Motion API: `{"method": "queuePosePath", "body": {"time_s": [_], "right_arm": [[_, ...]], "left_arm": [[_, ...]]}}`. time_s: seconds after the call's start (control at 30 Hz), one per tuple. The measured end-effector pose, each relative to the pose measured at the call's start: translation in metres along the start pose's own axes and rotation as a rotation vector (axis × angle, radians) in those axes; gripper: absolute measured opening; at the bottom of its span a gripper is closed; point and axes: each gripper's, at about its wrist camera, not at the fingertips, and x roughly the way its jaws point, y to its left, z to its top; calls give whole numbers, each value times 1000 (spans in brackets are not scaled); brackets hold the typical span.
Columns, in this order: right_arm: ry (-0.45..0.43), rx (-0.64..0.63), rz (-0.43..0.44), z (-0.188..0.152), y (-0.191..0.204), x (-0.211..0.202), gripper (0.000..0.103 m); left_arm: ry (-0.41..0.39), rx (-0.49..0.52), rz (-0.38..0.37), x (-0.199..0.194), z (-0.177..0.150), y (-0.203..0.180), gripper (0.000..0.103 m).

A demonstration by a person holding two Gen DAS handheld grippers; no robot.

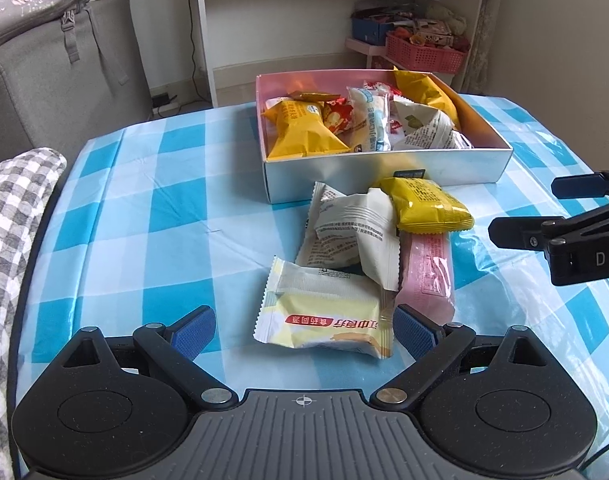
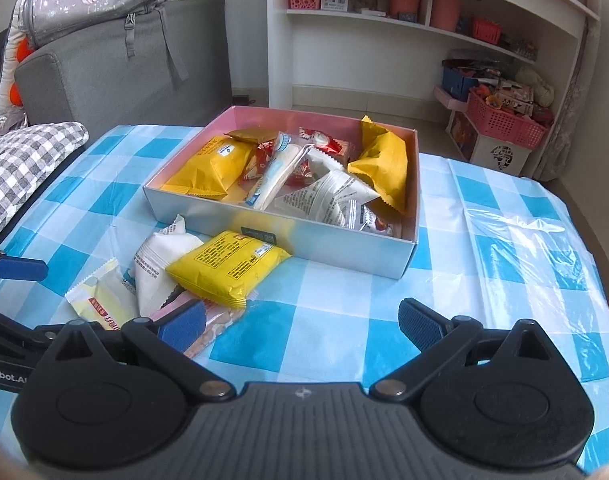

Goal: Organize snacks
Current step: 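Move the left gripper to the white grey-printed pack while the right gripper approaches the pink wafer pack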

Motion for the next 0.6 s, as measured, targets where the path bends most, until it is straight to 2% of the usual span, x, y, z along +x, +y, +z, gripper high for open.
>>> {"method": "queuePosePath", "body": {"time_s": [0.2,0.43,0.6], "right_arm": [[34,41,47,2,9,12,103],[88,114,102,2,17,31,101],[110,65,96,-1,28,39,97]], "left_arm": [[-19,-94,2,9,4,13,97],[16,-115,46,16,5,25,96],[21,-103,31,13,2,31,95]]}}
